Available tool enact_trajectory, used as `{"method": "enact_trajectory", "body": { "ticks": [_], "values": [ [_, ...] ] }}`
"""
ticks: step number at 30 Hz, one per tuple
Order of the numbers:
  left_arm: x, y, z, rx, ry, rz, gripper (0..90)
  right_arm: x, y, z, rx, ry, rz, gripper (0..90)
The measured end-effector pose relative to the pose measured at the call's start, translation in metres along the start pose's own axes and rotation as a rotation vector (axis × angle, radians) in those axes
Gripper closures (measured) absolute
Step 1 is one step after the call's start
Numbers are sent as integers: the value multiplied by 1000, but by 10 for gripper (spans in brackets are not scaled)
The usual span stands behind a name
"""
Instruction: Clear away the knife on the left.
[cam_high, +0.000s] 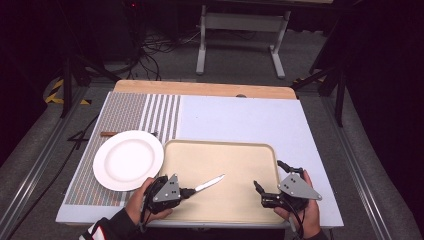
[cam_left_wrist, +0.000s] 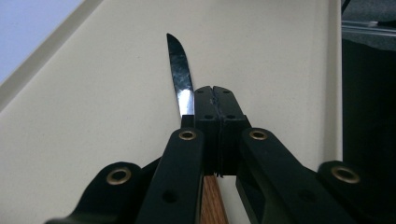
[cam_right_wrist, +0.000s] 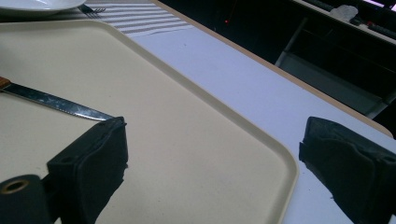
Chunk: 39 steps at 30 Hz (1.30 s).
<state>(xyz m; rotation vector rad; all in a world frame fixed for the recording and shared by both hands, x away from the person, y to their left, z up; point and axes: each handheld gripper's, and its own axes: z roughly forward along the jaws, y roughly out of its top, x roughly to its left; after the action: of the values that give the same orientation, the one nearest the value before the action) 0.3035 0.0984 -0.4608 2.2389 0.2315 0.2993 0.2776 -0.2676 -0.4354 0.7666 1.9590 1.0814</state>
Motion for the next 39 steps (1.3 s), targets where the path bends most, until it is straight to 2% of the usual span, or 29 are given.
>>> {"method": "enact_trajectory", "body": {
  "ticks": [3, 6, 8, 10, 11, 14, 15, 17, 18, 19, 28, 32, 33, 39],
  "values": [
    [5, 3, 5, 26, -28, 9, 900, 1, 0, 0, -6, 2, 0, 85],
    [8, 10, 14, 45, -64, 53, 900, 2, 1, 0, -13, 7, -5, 85],
    [8, 11, 17, 52, -69, 58, 900, 3, 1, 1, -10, 9, -4, 85],
    [9, 15, 23, 76, -85, 97, 900, 3, 1, 1, -10, 9, -3, 85],
    [9, 15, 23, 76, -85, 97, 900, 3, 1, 1, -10, 9, -3, 85],
    [9, 21, 32, 121, -109, 144, 900, 4, 1, 0, -11, 6, -5, 85],
    [9, 22, 34, 131, -109, 154, 900, 4, 1, 0, -12, 7, -5, 85],
    [9, 23, 40, 182, -85, 184, 900, 4, 1, 0, -12, 7, -6, 85],
    [9, 23, 43, 214, -87, 200, 900, 4, 0, 0, -11, 8, -7, 85],
    [11, 22, 43, 201, -90, 192, 900, 3, 0, 0, -10, 8, -7, 85],
    [14, 17, 39, 208, -59, 166, 896, 3, 0, 0, -7, 12, -13, 85],
    [13, 15, 35, 213, -48, 166, 892, 4, 0, 0, -3, 13, -19, 85],
    [13, 14, 33, 227, -42, 171, 892, 4, 0, 0, -3, 13, -20, 85],
    [12, 7, 23, 242, -24, 157, 883, 4, 0, -1, -1, 13, -21, 85]
  ]
}}
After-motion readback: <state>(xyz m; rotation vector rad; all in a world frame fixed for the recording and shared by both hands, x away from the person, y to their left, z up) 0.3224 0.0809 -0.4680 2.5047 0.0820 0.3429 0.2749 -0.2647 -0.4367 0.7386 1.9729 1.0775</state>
